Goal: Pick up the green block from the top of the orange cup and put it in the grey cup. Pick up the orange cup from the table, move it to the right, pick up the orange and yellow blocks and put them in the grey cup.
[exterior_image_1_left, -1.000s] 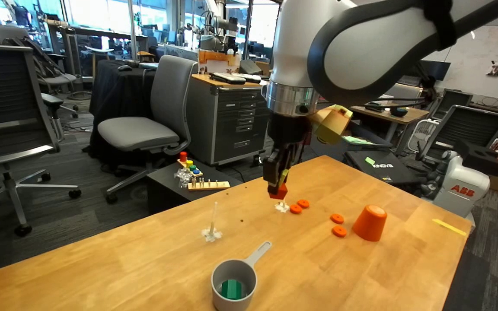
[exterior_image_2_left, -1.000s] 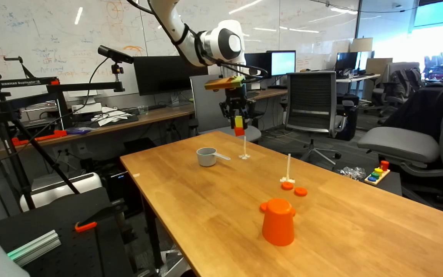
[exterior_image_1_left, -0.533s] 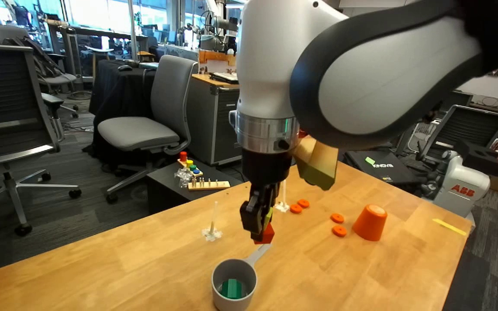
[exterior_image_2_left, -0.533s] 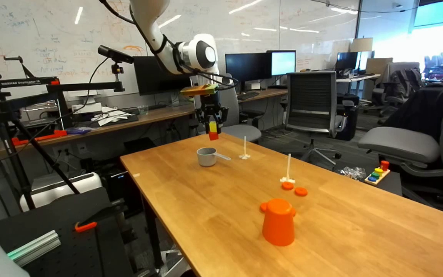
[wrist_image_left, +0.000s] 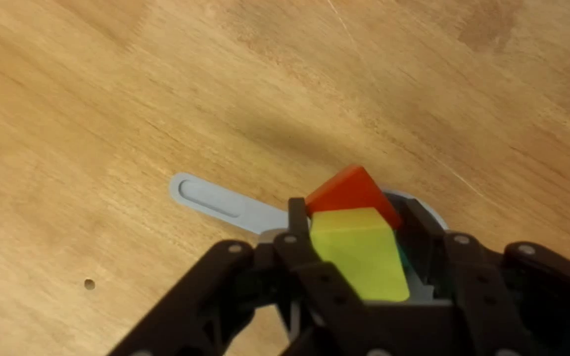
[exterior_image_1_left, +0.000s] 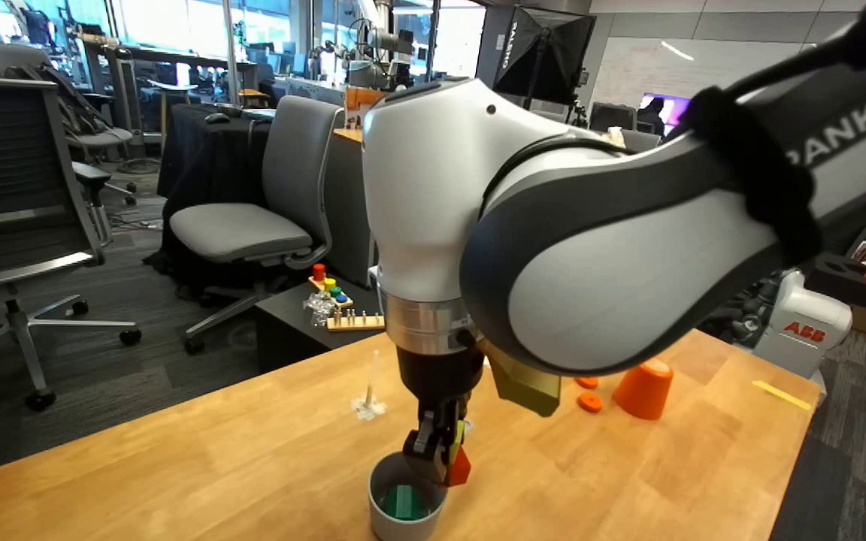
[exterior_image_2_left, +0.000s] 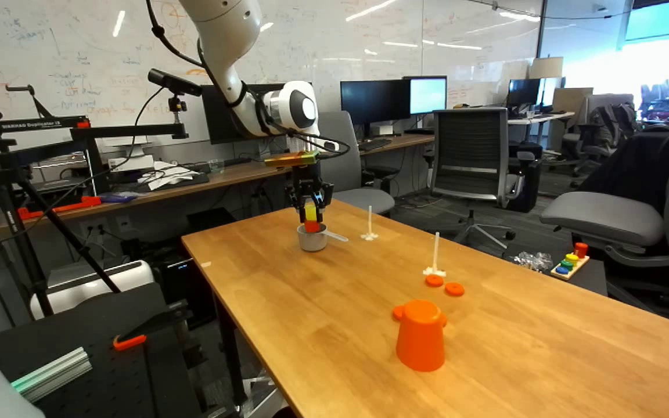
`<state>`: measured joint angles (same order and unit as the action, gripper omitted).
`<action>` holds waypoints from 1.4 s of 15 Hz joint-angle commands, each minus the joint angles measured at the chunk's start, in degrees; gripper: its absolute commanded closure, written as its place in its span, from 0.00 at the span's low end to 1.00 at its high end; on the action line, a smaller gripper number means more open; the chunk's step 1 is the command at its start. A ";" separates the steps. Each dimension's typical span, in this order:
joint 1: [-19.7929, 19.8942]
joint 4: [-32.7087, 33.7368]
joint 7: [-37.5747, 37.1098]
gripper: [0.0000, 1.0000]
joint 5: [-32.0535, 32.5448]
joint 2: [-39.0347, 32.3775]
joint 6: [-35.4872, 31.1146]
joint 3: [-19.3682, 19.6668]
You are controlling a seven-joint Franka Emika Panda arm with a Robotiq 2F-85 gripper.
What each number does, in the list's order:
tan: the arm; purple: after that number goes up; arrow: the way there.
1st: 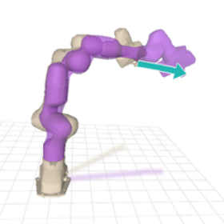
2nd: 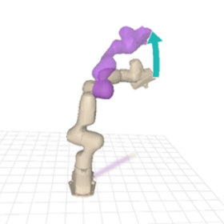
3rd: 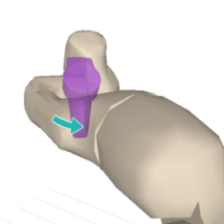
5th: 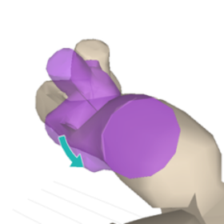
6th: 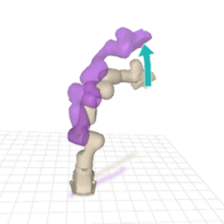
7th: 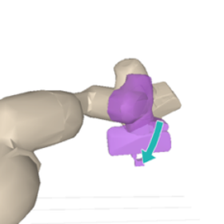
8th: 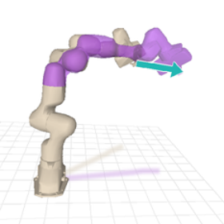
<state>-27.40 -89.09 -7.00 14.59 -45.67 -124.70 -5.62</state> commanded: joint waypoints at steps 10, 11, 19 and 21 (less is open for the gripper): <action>-1.51 15.12 0.41 0.25 1.74 -8.51 9.06 0.20; -1.68 15.79 0.52 0.25 1.82 -8.82 9.50 0.20; -2.45 16.91 -0.95 0.00 1.80 -8.33 11.72 0.63; -1.72 16.00 -0.24 0.00 1.07 -8.75 9.93 -0.02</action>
<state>-29.25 -73.55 -7.15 15.46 -54.15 -115.04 -5.37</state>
